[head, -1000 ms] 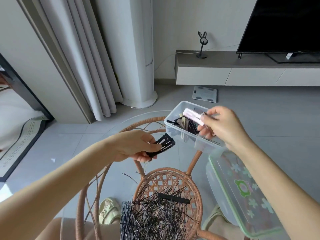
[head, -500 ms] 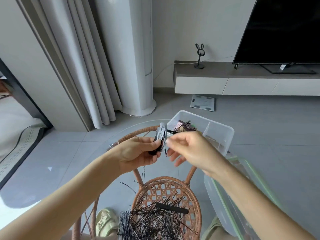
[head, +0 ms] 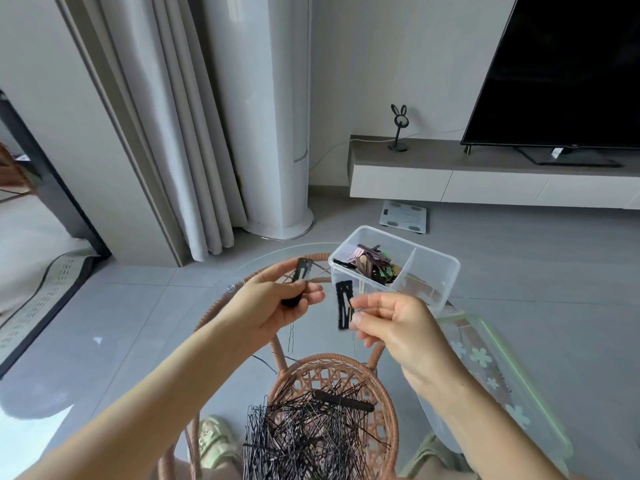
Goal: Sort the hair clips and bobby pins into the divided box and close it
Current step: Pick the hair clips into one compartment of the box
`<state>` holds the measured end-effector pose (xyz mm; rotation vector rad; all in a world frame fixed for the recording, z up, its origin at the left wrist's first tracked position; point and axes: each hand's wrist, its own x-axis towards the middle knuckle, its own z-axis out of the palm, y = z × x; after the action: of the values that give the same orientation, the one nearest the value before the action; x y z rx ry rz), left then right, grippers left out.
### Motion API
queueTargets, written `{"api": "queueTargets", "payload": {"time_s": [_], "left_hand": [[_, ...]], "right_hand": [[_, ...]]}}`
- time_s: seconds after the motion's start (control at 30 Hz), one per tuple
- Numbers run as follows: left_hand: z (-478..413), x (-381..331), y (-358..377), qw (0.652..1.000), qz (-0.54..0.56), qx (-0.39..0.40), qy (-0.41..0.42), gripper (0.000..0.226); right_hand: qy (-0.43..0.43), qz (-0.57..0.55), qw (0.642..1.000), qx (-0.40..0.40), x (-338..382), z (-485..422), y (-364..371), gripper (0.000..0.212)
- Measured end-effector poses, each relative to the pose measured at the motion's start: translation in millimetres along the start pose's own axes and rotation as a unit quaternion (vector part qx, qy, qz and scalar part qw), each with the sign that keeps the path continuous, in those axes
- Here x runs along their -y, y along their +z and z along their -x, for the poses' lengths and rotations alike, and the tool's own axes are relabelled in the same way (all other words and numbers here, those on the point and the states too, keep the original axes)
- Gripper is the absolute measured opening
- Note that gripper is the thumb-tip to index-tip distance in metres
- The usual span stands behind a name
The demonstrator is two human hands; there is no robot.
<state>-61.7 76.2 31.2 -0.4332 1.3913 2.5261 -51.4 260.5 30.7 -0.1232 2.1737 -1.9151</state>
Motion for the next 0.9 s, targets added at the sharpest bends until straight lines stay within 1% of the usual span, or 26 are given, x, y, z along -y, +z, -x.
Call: {"api": "queueTargets", "payload": {"time_s": [0.07, 0.17, 0.23, 0.27, 0.33, 0.4, 0.47, 0.53, 0.67, 0.73, 0.8, 0.83, 0.9], "left_hand": [[3, 0, 0, 1.000, -0.021, -0.013, 0.007, 0.037], [7, 2, 4, 0.995, -0.095, -0.016, 0.005, 0.023], [9, 5, 8, 0.991, -0.136, 0.009, 0.013, 0.010], [11, 6, 10, 0.987, -0.156, 0.027, 0.022, 0.007], [16, 9, 14, 0.975, -0.208, 0.065, 0.043, 0.018], [20, 12, 20, 0.960, -0.257, 0.080, 0.074, 0.021], [22, 15, 25, 0.954, -0.272, 0.077, 0.102, 0.017], [23, 19, 28, 0.953, -0.271, 0.076, 0.109, 0.017], [27, 25, 31, 0.954, -0.263, 0.122, 0.074, 0.027], [28, 26, 28, 0.944, -0.288, 0.146, 0.069, 0.025], [28, 27, 23, 0.921, -0.336, 0.180, 0.084, 0.022], [28, 28, 21, 0.914, -0.346, 0.190, 0.091, 0.019], [26, 32, 19, 0.919, -0.336, 0.182, 0.097, 0.012]], "right_hand": [[0.009, -0.028, 0.999, 0.012, 1, 5, -2, 0.022], [0.013, -0.045, 0.999, 0.017, 0, 11, -2, 0.023], [0.013, -0.051, 0.999, 0.014, 0, 14, -3, 0.022], [0.012, -0.053, 0.998, 0.014, 0, 15, -3, 0.021], [0.009, -0.055, 0.998, 0.015, 1, 17, -2, 0.020], [0.002, -0.057, 0.998, 0.022, 2, 19, -2, 0.020], [-0.005, -0.059, 0.998, 0.030, 4, 20, 0, 0.017], [-0.011, -0.066, 0.997, 0.027, 5, 21, 1, 0.014], [-0.011, -0.087, 0.996, 0.025, 8, 24, 1, 0.018], [0.003, -0.110, 0.993, 0.031, 8, 24, 0, 0.022], [0.024, -0.145, 0.989, 0.028, 8, 22, -2, 0.023], [0.033, -0.159, 0.986, 0.027, 9, 21, -3, 0.023], [0.043, -0.172, 0.984, 0.032, 10, 20, -4, 0.022]]}}
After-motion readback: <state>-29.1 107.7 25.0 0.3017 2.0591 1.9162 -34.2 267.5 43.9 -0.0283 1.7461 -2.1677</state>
